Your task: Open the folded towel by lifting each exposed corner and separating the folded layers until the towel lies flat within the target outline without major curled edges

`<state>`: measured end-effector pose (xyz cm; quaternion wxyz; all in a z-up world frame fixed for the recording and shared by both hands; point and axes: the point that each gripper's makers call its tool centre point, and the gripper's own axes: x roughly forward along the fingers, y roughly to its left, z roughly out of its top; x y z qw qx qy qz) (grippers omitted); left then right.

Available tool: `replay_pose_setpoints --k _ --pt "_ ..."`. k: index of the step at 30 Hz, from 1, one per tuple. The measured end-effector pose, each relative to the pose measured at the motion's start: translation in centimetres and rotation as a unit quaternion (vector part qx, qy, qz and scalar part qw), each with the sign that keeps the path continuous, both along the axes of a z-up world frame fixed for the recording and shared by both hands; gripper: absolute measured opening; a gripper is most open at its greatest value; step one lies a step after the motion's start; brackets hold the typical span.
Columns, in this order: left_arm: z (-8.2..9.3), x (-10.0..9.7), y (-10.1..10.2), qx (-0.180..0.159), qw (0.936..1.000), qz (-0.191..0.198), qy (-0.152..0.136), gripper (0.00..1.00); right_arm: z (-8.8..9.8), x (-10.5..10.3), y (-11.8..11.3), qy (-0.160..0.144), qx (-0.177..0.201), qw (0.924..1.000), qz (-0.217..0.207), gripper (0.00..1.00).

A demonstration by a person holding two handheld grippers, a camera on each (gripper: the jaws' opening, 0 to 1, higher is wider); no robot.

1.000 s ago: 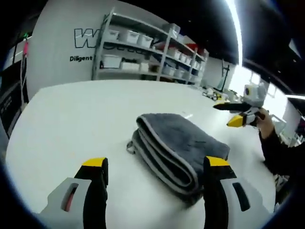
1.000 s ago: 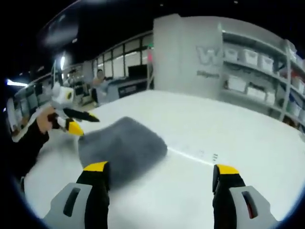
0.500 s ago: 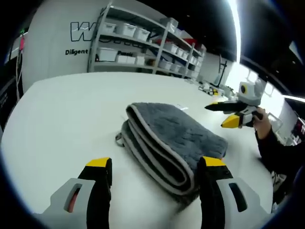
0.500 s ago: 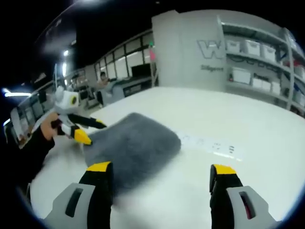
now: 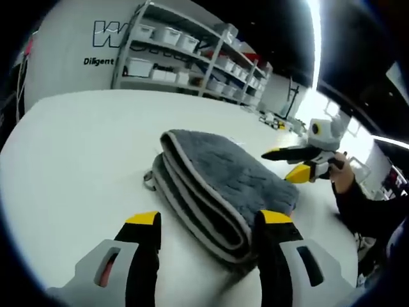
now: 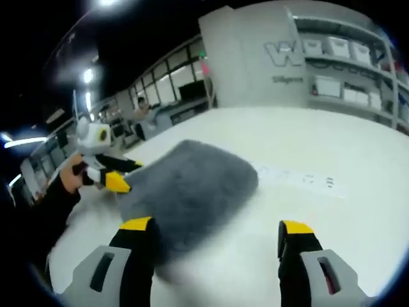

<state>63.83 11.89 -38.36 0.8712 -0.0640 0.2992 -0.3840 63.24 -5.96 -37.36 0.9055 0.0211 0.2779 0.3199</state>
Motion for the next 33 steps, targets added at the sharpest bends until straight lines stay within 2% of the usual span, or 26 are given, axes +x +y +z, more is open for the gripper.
replay_pose_setpoints --k 7,11,16,20,23,33 --pt "-0.4 0.0 -0.3 0.001 1.0000 -0.004 0.006 0.52 -0.7 -0.4 0.8 0.005 0.004 1.0000 0.005 0.72" --pt "-0.8 -0.5 -0.7 0.002 0.9999 -0.007 0.012 0.50 -1.4 -0.7 1.2 0.018 0.010 0.9998 0.005 0.71" --pt "-1.1 -0.9 -1.0 -0.001 0.9998 -0.010 0.019 0.47 -1.5 -1.0 1.6 0.022 0.019 0.9995 0.008 0.67" --pt "-1.3 -0.8 -1.2 0.001 0.9997 -0.014 0.021 0.45 -1.9 -1.3 2.1 0.027 0.024 0.9993 0.013 0.60" --pt "-1.3 -0.3 -0.9 0.001 0.9996 -0.015 0.023 0.45 -1.9 -1.9 2.7 0.035 0.040 0.9982 0.028 0.53" --pt "-1.8 -0.7 -1.3 -0.006 0.9994 -0.017 0.031 0.41 -2.8 -2.5 3.6 0.064 0.072 0.9948 0.032 0.46"
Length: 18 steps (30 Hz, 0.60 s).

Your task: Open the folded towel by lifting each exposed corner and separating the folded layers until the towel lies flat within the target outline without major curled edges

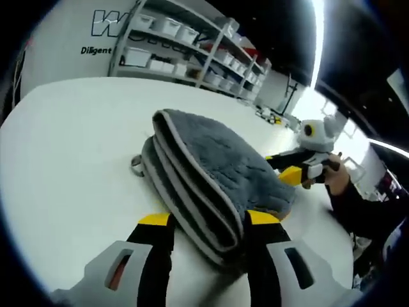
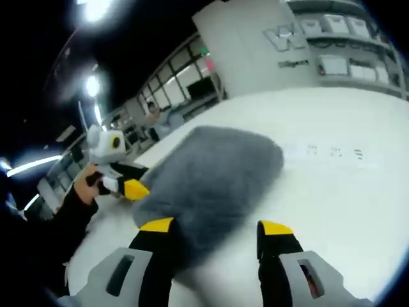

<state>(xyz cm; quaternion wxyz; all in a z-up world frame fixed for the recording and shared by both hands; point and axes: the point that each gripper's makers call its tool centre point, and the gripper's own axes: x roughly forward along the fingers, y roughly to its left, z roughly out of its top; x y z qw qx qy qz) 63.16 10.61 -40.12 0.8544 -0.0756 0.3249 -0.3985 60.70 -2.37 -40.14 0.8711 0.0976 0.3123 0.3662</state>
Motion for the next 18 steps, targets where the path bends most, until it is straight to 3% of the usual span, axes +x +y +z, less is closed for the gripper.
replay_pose_setpoints --k 5,18 --pt "0.3 0.4 0.5 -0.002 1.0000 -0.003 0.000 0.36 0.4 -0.6 0.6 0.014 0.030 0.9994 0.014 0.29" --pt "0.4 0.3 0.3 -0.019 0.9998 -0.003 -0.001 0.25 0.5 -0.8 0.5 0.013 0.037 0.9991 0.017 0.16"
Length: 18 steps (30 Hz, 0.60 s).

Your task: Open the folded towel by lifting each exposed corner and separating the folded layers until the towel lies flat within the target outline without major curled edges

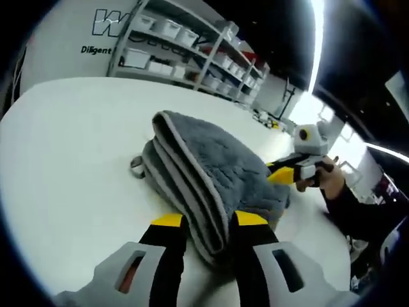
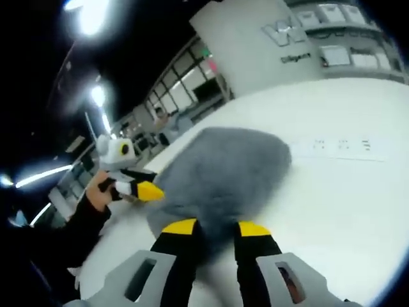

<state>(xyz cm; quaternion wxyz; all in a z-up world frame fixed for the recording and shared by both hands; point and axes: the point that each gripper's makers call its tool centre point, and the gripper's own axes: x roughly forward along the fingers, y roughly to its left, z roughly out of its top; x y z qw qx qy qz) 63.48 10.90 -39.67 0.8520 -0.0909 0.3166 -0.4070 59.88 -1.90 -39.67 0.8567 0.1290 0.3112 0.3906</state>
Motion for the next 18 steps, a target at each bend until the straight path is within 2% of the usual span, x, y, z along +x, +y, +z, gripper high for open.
replay_pose_setpoints --k 5,14,18 --pt "-0.11 -0.30 -0.28 0.002 1.0000 -0.002 -0.005 0.24 0.04 -0.12 0.04 -0.003 -0.004 1.0000 -0.003 0.13" --pt "-0.02 -1.06 -0.93 0.003 1.0000 -0.005 -0.007 0.17 0.16 -0.47 0.12 -0.004 -0.003 1.0000 -0.002 0.11" --pt "0.18 -0.46 -0.53 0.004 1.0000 -0.006 -0.007 0.15 0.22 -0.66 0.22 -0.003 -0.003 1.0000 0.002 0.09"
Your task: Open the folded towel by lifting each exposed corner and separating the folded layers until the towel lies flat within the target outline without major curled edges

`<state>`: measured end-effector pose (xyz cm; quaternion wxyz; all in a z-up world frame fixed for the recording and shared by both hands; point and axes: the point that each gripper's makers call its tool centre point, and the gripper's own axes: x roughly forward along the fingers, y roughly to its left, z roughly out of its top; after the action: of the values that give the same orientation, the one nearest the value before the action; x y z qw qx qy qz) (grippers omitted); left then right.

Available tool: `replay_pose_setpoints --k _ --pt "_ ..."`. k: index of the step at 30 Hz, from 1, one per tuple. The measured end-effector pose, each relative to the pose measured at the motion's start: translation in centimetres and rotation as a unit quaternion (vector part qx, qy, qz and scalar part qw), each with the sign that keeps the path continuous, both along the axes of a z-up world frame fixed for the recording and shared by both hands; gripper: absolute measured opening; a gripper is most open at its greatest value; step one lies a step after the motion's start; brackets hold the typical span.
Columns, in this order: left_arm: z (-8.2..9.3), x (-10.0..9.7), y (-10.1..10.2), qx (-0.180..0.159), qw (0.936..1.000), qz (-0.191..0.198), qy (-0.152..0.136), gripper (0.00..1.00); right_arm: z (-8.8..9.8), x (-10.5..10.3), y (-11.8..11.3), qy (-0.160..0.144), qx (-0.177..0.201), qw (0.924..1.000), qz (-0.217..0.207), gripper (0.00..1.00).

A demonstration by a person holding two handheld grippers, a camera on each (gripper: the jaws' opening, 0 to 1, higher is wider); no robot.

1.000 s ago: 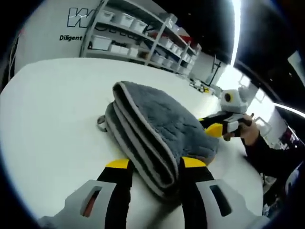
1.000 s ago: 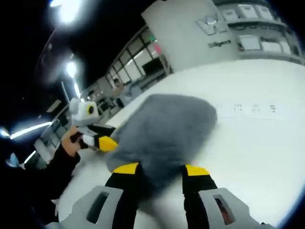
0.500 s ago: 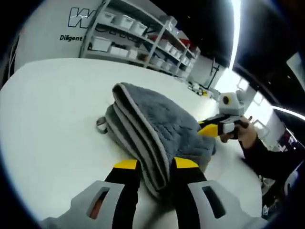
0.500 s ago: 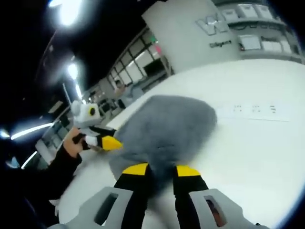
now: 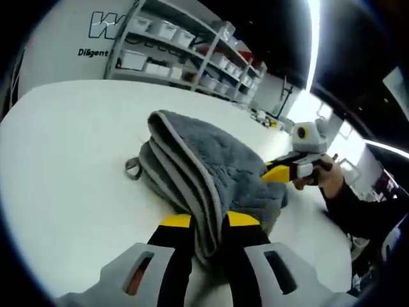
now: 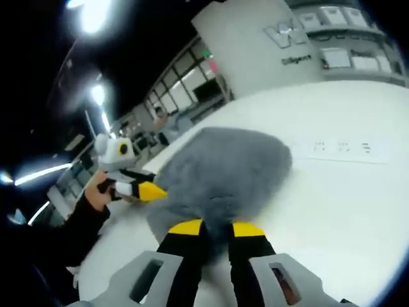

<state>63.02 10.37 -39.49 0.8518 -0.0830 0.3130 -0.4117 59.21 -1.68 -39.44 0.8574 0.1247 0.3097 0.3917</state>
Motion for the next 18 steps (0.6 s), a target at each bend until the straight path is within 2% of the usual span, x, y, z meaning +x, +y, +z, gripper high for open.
replay_pose_setpoints --k 18 --pt "0.0 -1.5 -0.6 -0.004 0.9999 0.003 0.011 0.14 0.0 -0.7 -0.7 0.002 0.001 1.0000 0.005 0.08"
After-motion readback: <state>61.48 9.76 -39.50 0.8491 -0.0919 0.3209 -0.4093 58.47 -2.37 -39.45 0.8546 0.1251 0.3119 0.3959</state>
